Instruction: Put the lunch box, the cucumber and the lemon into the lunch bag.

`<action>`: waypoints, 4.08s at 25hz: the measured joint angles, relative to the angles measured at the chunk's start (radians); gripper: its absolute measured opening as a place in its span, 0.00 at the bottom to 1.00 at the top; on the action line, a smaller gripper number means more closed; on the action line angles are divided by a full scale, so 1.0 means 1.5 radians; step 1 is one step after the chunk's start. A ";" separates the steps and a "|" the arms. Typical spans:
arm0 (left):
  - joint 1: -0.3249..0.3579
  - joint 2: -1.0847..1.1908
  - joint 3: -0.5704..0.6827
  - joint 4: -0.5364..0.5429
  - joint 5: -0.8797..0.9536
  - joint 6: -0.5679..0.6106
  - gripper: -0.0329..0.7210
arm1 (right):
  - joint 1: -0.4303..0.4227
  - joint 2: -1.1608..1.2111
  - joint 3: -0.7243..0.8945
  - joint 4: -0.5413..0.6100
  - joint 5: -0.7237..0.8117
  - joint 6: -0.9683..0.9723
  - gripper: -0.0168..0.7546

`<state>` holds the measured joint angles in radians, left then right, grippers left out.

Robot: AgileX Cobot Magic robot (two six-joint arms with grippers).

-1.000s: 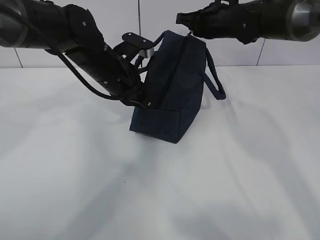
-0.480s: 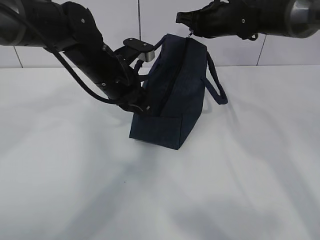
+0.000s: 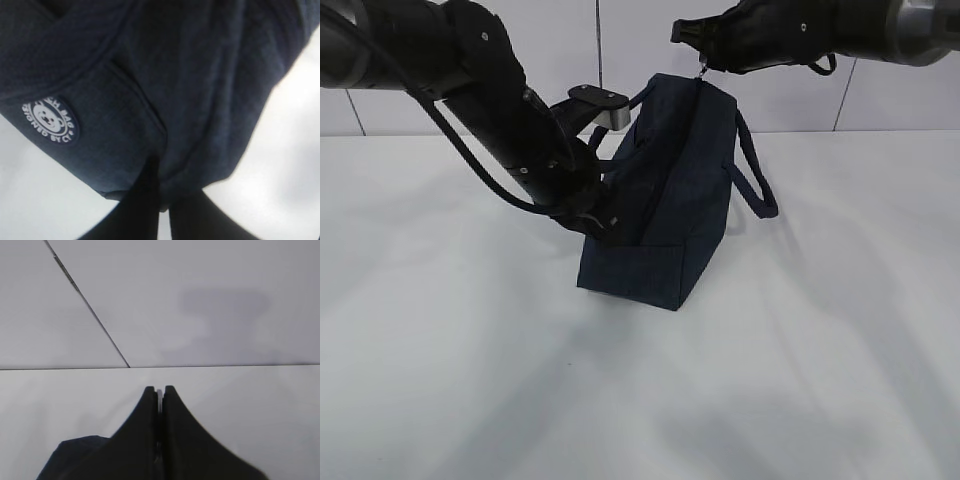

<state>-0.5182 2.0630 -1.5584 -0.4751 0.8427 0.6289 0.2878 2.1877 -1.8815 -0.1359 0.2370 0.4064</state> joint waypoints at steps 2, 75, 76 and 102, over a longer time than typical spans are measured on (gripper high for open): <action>0.000 0.000 0.000 -0.001 0.006 -0.011 0.04 | 0.000 0.000 0.000 0.002 0.007 0.000 0.03; 0.008 0.092 -0.297 -0.045 0.107 -0.195 0.04 | -0.001 0.002 -0.004 0.039 0.082 -0.004 0.03; 0.008 0.091 -0.297 -0.042 0.113 -0.195 0.04 | -0.001 0.003 -0.004 0.039 0.084 -0.004 0.03; 0.008 0.081 -0.297 0.039 0.187 -0.224 0.04 | -0.002 0.072 -0.007 0.173 0.101 0.024 0.03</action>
<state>-0.5067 2.1846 -2.0035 -0.4162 1.1236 0.2934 0.2844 2.2950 -1.8921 0.1238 0.3888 0.4420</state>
